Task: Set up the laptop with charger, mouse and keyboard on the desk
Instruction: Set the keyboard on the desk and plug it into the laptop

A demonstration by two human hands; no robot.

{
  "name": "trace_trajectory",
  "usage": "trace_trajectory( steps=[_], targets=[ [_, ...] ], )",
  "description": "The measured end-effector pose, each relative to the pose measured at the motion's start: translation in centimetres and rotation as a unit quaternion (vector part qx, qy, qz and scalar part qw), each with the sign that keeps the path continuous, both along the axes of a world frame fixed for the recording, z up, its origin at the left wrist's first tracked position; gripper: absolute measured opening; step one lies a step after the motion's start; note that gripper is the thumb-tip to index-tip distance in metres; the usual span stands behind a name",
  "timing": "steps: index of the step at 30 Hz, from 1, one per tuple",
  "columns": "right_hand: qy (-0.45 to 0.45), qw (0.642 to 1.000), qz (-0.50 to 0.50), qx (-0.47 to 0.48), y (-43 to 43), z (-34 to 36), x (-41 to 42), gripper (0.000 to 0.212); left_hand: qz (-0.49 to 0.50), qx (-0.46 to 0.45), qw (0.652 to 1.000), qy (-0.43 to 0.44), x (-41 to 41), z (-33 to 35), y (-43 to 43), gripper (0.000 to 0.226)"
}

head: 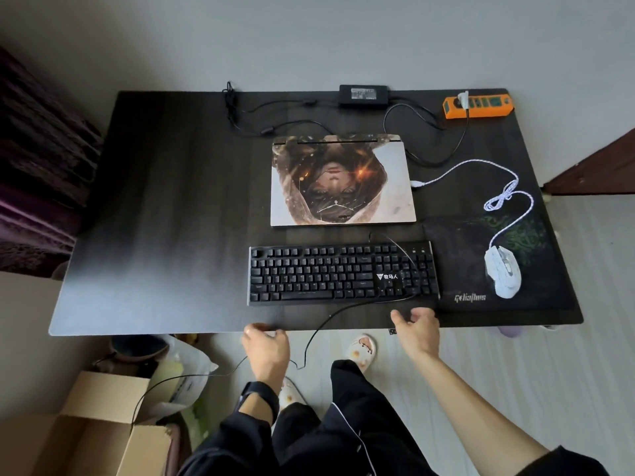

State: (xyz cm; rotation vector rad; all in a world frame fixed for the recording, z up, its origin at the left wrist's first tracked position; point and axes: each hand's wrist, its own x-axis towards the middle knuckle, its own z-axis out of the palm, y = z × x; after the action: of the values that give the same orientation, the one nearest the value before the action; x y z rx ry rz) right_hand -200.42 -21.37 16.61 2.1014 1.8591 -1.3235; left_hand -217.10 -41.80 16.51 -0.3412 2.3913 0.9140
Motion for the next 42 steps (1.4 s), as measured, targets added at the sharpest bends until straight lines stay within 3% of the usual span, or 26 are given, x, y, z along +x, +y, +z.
trace_trajectory(
  steps=[2,5,9,14,17,19,23,26,29,32,35,42],
  targets=[
    [0.02,0.997,0.042,-0.068,-2.1,-0.3,-0.4,0.038,-0.076,-0.002,0.994,-0.084,2.1,-0.8,-0.3,0.038],
    [0.027,0.981,0.116,-0.151,-5.2,-0.9,-1.4,0.032,-0.224,-0.055,0.955,-0.188,3.5,-2.3,-1.0,0.06],
    [0.033,0.971,0.137,-0.192,-7.5,-1.2,-2.9,0.04,-0.312,-0.031,0.929,-0.195,2.1,-2.2,-0.8,0.03],
    [0.113,0.94,0.069,-0.314,-9.3,2.0,-6.5,0.041,-0.323,0.14,0.912,-0.212,-0.5,1.8,-2.1,0.015],
    [0.212,0.929,-0.058,-0.297,-9.8,3.9,-10.0,0.021,-0.291,0.207,0.913,-0.198,-3.3,6.1,-4.2,0.014],
    [0.265,0.898,-0.152,-0.316,-9.8,5.5,-12.6,0.015,-0.255,0.244,0.918,-0.179,-6.2,9.1,-6.0,0.014],
    [0.344,0.84,-0.238,-0.344,-9.0,7.9,-16.4,0.017,-0.161,0.3,0.937,-0.08,-13.2,14.6,-9.4,0.022],
    [0.367,0.845,-0.244,-0.302,-8.3,9.6,-18.5,0.016,-0.086,0.289,0.953,0.032,-18.5,18.2,-11.3,0.027],
    [0.317,0.922,-0.162,-0.153,-8.1,10.2,-20.9,0.018,-0.056,0.23,0.964,0.123,-22.2,20.5,-13.2,0.029],
    [0.198,0.98,0.034,0.002,-8.9,10.0,-22.6,0.033,-0.086,0.193,0.965,0.153,-23.9,21.1,-14.3,0.026],
    [0.082,0.967,0.231,0.068,-10.3,9.3,-23.1,0.049,-0.107,0.158,0.968,0.161,-24.6,20.1,-14.3,0.023],
    [-0.005,0.9,0.425,0.091,-10.6,5.4,-26.2,0.048,-0.106,0.077,0.978,0.163,-27.5,16.3,-12.3,0.025]
  ],
)
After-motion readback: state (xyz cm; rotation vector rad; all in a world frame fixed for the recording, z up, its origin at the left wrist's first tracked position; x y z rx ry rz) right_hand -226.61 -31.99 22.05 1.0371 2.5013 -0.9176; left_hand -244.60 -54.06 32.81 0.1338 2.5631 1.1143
